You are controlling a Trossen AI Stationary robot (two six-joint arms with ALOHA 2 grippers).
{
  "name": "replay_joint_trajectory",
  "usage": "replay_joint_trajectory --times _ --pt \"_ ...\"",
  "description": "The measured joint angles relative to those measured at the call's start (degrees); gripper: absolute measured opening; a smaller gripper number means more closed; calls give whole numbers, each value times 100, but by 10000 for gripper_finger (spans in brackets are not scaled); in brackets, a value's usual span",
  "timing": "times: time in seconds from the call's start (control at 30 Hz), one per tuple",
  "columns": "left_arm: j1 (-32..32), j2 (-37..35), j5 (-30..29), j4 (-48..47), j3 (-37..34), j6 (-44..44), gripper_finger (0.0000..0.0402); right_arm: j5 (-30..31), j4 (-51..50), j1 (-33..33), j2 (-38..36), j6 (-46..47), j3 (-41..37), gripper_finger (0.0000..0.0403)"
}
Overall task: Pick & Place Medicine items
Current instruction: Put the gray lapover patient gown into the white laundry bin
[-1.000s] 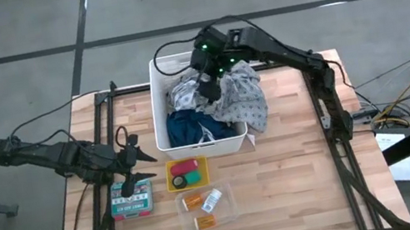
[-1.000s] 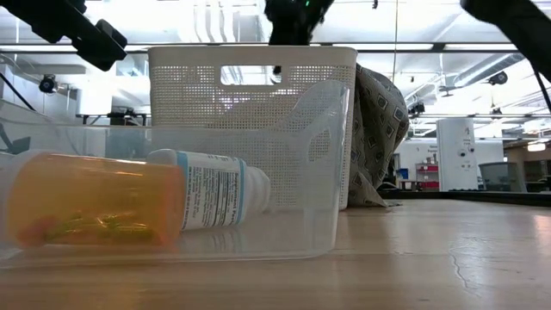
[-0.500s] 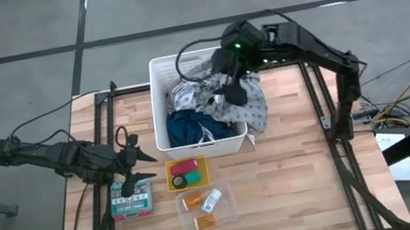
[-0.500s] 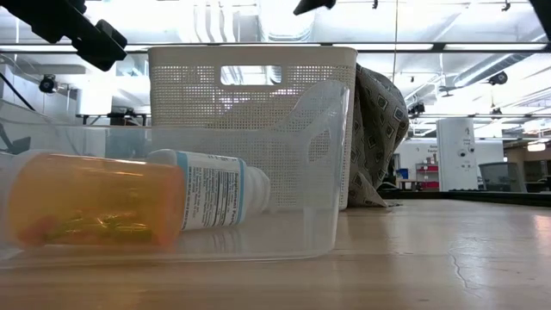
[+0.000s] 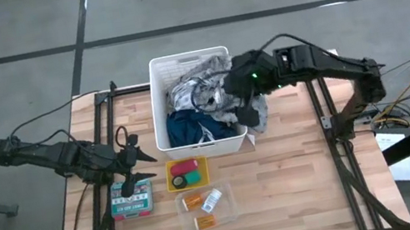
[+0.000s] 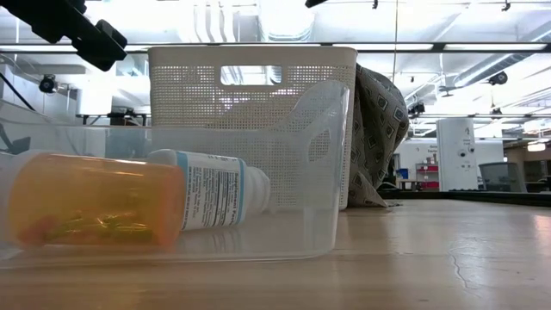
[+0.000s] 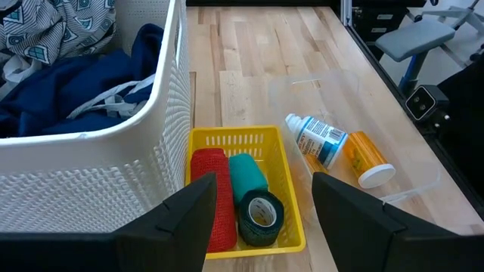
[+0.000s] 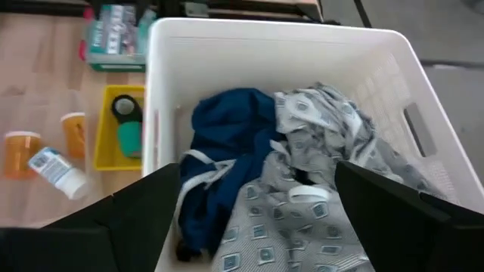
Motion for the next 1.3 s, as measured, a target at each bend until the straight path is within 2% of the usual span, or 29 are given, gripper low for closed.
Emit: replay_joint_trajectory --times 0.57,0.77,0.93,1.3 --pt "-1 -1 0 0 -2 0 226 -24 3604 197 -3146 -13 -4891 354" --pt "-1 0 0 1 -1 0 226 229 4833 195 -4216 59 -6394 354" --pt "0 0 0 0 -1 0 226 268 5106 195 -4892 144 -7338 354" --pt "0 0 0 0 -2 0 226 271 5123 195 -6392 947 -8849 354"
